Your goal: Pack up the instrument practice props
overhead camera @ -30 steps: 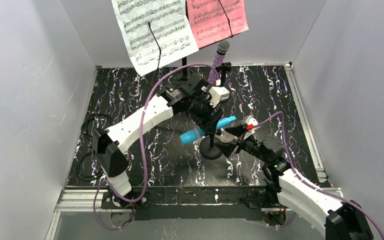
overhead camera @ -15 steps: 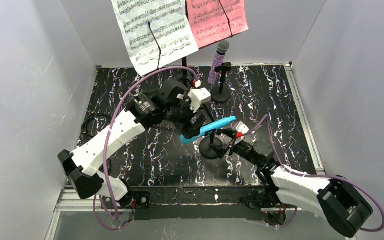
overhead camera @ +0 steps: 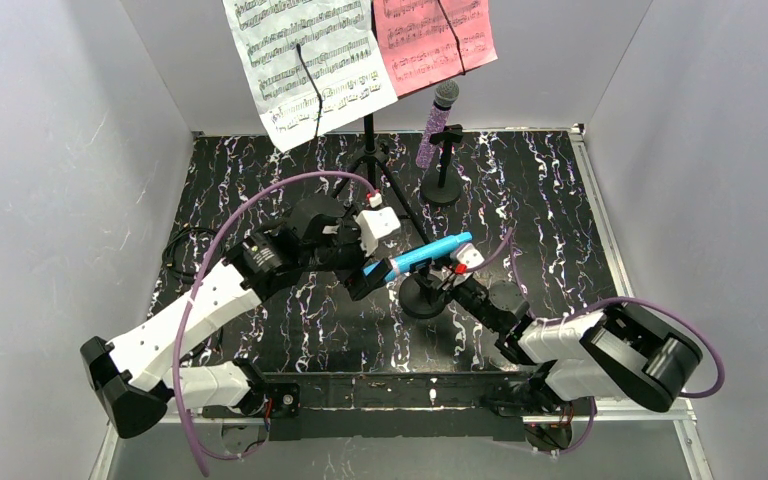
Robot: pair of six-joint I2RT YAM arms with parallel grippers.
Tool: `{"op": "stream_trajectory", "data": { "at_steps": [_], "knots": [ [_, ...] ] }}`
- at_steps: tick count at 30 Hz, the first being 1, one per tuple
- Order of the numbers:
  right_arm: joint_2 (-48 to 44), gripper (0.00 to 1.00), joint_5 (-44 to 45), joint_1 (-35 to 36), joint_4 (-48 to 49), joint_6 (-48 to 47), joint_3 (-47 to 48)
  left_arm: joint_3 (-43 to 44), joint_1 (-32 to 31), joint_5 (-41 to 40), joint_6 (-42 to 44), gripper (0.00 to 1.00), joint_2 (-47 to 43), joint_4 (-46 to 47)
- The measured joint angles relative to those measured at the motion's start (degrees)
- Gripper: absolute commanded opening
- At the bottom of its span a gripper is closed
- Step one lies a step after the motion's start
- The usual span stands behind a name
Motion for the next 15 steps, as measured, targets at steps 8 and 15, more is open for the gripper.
{"op": "stream_trajectory", "data": {
  "at_steps": [8, 15],
  "knots": [
    [2.97, 0.57, 3.13, 1.01, 5.88, 0.07, 0.74, -1.81, 0.00, 0.98, 3.13, 0.90, -0.28, 8.52],
    [4.09, 0.32, 2.03, 1.22, 6.67, 0.79, 1.33, -1.86, 0.00, 2.16, 4.24, 0.90, 2.91, 11.56]
  ]
}}
